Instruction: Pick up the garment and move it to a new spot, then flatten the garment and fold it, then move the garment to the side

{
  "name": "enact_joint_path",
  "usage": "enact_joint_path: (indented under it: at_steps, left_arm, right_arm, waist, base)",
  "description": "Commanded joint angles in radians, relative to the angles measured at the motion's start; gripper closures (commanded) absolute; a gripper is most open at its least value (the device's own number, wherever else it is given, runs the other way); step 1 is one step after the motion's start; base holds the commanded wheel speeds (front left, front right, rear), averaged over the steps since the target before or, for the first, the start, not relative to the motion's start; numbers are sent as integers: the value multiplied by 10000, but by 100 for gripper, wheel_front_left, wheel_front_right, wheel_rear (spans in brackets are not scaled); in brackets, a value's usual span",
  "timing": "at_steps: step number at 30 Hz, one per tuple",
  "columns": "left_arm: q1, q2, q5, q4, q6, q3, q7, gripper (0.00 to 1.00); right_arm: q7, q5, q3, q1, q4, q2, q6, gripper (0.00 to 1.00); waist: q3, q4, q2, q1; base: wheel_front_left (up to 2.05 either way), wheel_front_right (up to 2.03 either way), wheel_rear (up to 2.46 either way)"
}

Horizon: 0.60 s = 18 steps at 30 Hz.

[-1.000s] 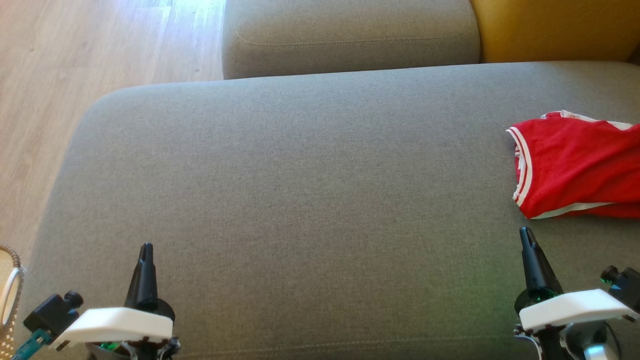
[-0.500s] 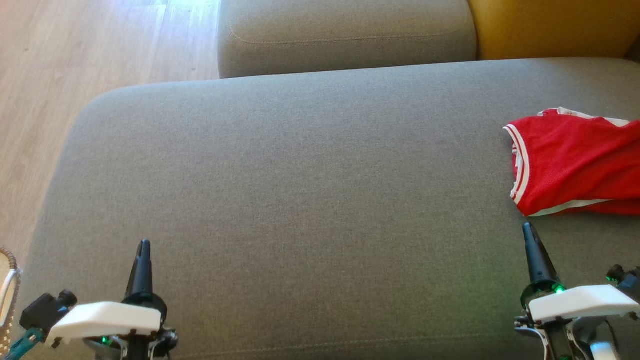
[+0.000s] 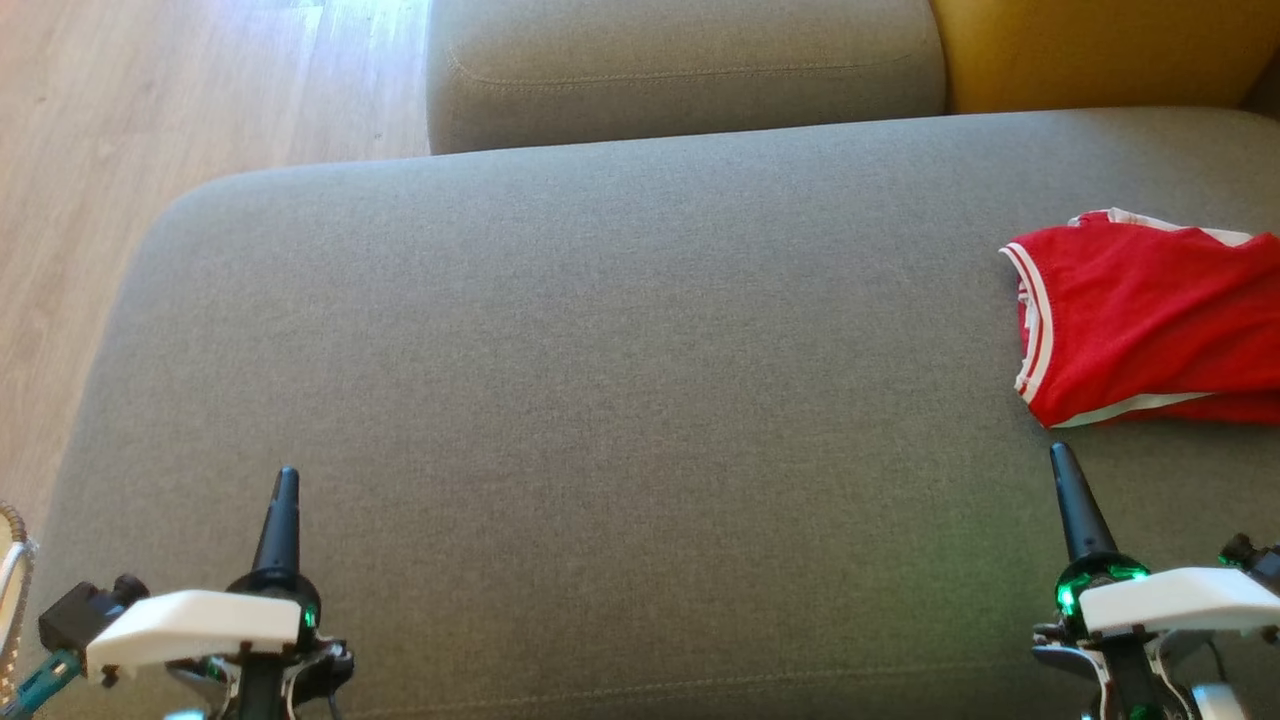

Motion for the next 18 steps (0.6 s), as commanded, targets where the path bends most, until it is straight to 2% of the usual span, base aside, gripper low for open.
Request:
enact_joint_path:
  at_steps: [1, 18]
  left_arm:
    - [-616, 184, -346, -256, -105, 343, 93, 100]
    - [-955, 181, -2187, 80, -246, 583, 587, 100]
  right_arm:
    - [108, 387, 112, -625, -282, -93, -3, 100]
    - [602, 2380, 68, -837, -178, -103, -3, 100]
  waist:
    - [7, -13, 0, -1]
    - [66, -124, 0, -1]
  base:
    - [0, 0, 0]
    - [0, 0, 0]
